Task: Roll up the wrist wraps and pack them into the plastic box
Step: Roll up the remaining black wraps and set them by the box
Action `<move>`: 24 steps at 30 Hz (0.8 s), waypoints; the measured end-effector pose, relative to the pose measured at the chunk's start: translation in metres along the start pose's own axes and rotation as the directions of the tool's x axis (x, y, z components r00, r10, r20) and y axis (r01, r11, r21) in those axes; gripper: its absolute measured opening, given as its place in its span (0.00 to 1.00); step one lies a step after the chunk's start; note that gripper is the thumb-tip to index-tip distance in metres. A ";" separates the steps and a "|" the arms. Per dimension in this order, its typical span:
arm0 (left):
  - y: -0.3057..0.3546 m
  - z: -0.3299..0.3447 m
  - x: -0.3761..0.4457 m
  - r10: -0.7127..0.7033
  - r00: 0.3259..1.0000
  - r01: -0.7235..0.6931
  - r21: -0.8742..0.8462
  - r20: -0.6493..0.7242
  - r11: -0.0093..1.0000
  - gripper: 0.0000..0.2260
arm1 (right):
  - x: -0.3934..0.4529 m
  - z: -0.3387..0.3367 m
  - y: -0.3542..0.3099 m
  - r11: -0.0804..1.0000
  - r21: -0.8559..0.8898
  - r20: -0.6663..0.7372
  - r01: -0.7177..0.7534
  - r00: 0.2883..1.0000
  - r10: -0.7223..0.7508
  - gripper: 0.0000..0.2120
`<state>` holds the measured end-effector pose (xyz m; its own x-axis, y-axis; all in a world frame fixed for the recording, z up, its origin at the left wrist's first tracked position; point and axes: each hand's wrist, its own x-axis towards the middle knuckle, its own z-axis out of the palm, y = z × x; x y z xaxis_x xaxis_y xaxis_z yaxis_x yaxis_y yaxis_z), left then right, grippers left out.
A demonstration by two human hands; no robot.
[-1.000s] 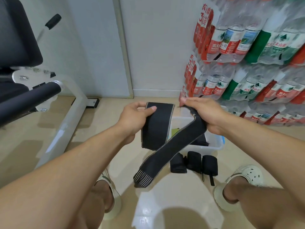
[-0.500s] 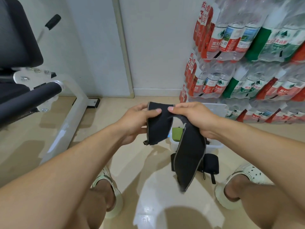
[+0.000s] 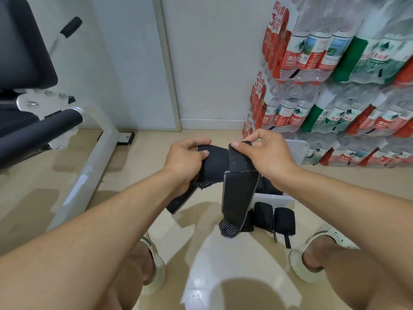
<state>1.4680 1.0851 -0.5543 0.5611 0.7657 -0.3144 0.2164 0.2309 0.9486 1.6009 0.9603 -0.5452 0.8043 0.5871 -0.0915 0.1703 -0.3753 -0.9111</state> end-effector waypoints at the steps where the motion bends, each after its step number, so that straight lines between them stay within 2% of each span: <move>1: 0.001 0.002 -0.002 0.008 1.000 -0.008 0.001 0.006 1.000 0.12 | -0.002 0.002 -0.001 1.000 -0.018 -0.023 0.021 0.999 -0.021 0.12; 4: 0.004 0.006 -0.008 0.035 0.999 -0.034 -0.034 0.024 0.999 0.09 | -0.003 0.008 -0.002 0.996 -0.060 -0.060 0.061 0.996 -0.065 0.12; 6: 0.005 0.008 -0.011 0.064 0.997 -0.063 -0.039 0.044 0.997 0.12 | -0.004 0.009 -0.003 0.998 -0.037 -0.056 0.058 0.997 -0.060 0.11; 9: 0.008 0.009 -0.014 0.090 0.995 -0.089 -0.014 0.051 0.996 0.15 | -0.006 0.009 -0.003 0.998 0.042 -0.004 0.038 0.999 -0.038 0.10; 16: 0.009 0.006 -0.015 0.122 0.991 -0.123 0.008 0.045 0.992 0.15 | -0.013 0.005 -0.010 0.984 0.175 0.101 -0.037 0.995 0.019 0.08; 24: 0.010 0.007 -0.013 0.163 0.987 -0.163 -0.023 -0.001 0.986 0.19 | -0.016 -0.003 -0.013 0.982 0.182 0.198 -0.044 0.980 0.007 0.09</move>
<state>1.4684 1.0735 -0.5414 0.5883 0.7935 -0.1559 0.1035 0.1173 0.9877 1.5877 0.9540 -0.5313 0.6767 0.7150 -0.1756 0.0283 -0.2636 -0.9642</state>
